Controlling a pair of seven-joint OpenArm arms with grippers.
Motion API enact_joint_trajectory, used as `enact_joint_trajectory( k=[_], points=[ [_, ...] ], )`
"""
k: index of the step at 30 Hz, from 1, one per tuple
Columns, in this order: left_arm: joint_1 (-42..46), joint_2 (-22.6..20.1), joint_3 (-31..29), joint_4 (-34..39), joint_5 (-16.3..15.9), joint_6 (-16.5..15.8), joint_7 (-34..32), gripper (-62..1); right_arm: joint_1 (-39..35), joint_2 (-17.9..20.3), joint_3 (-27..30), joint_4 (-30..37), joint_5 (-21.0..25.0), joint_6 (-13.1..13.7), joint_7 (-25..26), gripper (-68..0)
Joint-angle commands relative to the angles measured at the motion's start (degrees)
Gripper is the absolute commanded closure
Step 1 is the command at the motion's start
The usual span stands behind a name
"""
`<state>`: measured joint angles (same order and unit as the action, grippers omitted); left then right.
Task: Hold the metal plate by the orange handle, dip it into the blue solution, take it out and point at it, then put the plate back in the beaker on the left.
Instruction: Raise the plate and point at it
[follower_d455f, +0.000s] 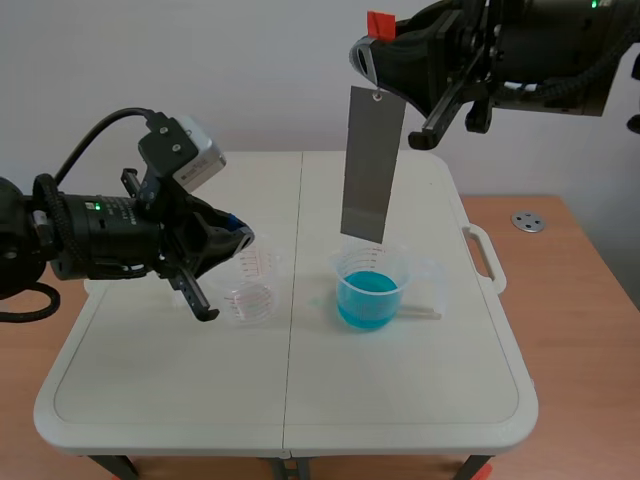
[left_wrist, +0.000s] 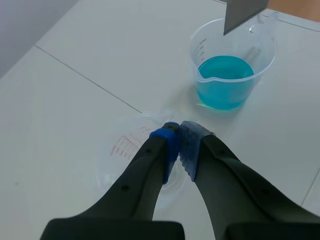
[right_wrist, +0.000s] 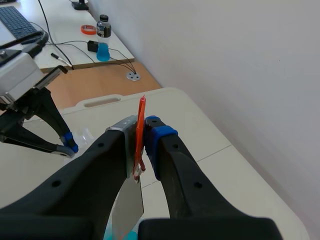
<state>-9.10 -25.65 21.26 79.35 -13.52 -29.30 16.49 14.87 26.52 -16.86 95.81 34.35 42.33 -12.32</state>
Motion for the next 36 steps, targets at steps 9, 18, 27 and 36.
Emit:
enact_joint_trajectory(
  k=[9,18,27,36],
  points=[
    [-7.4,4.9,3.1,-6.9,-0.4,-4.6,-0.1,-2.7,1.0,0.6,0.9,1.3,1.2,0.4,0.7,-1.5],
    [-10.9,8.6,4.0,-10.3,-0.4,-6.5,0.2,-2.7,1.0,0.6,0.9,1.3,1.3,0.4,0.6,-1.5],
    [-11.1,9.4,4.0,-10.4,-0.4,-6.5,0.5,-2.7,1.0,0.6,0.9,1.3,1.2,0.4,0.6,-1.5],
    [-10.9,9.4,4.0,-10.4,-0.4,-6.4,0.5,-2.7,1.0,0.6,0.9,1.3,1.3,0.4,0.6,-1.5]
  ],
)
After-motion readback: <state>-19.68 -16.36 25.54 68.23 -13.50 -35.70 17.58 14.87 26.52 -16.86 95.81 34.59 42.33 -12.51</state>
